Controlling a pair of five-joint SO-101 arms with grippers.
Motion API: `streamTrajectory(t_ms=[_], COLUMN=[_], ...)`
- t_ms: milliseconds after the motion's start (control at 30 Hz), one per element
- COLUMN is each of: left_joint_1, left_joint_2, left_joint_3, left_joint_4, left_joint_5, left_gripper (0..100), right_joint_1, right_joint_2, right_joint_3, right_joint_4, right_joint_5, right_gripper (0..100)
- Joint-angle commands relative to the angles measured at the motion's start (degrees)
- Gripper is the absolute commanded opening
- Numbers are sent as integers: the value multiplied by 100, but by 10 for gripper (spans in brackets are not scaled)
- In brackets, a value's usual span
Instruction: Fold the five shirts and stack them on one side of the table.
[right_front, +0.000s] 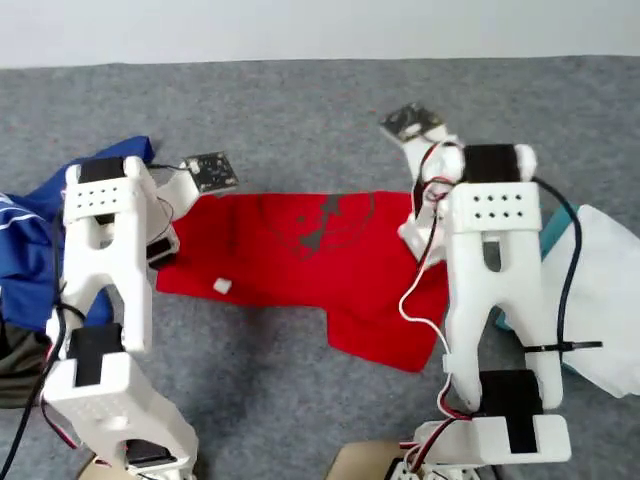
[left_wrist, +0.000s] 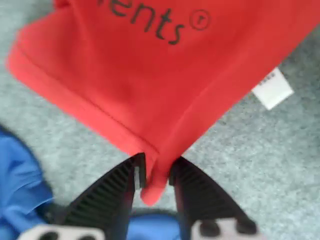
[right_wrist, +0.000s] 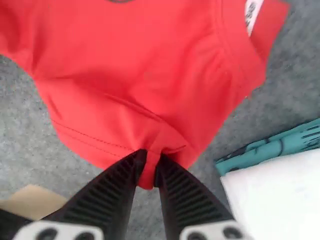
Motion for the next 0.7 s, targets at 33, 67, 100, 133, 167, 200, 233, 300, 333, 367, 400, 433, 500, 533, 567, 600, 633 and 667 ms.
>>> streamTrajectory(t_ms=[33, 67, 100, 133, 167, 200, 233, 300, 333, 367, 400, 433, 500, 533, 567, 600, 633, 667], left_joint_1=[-44, -44, -44, -53, -53, -53, -53, -44, -44, -44, -44, -53, -53, -53, -44, -44, -35, -35], left_joint_2=[-9, -9, -9, -9, -9, -9, -9, -9, -9, -9, -9, -9, 18, 18, 18, 18, 9, 0], left_joint_3=[-277, -365, -470, -585, -699, -813, -936, -1218, -1367, -1525, -1666, -1763, -1903, -1938, -1947, -1947, -1947, -1947], left_joint_4=[62, 70, 88, 97, 97, 105, 114, 220, 308, 369, 413, 440, 466, 466, 448, 448, 440, 440], left_joint_5=[246, 387, 510, 607, 686, 721, 730, 730, 730, 730, 730, 730, 730, 730, 730, 730, 730, 730], left_gripper=[133, 145, 159, 171, 179, 183, 185, 185, 185, 185, 185, 185, 185, 185, 185, 185, 184, 182], right_joint_1=[-31, -31, -31, -31, -31, -48, -66, -75, -75, -75, -75, -66, -40, -31, -31, -31, -31, -31], right_joint_2=[-391, -391, -391, -391, -391, -391, -400, -400, -391, -382, -347, -321, -189, -92, 22, 163, 312, 479], right_joint_3=[-9, -53, -149, -264, -396, -563, -721, -1073, -1240, -1380, -1503, -1574, -1574, -1574, -1574, -1574, -1574, -1582], right_joint_4=[198, 198, 215, 215, 215, 224, 224, 224, 224, 215, 207, 189, -48, -163, -286, -435, -602, -769], right_joint_5=[-185, -255, -334, -404, -440, -448, -457, -457, -457, -457, -457, -457, -466, -475, -475, -475, -484, -484], right_gripper=[108, 143, 175, 203, 221, 228, 228, 228, 228, 228, 228, 228, 228, 228, 228, 228, 228, 228])
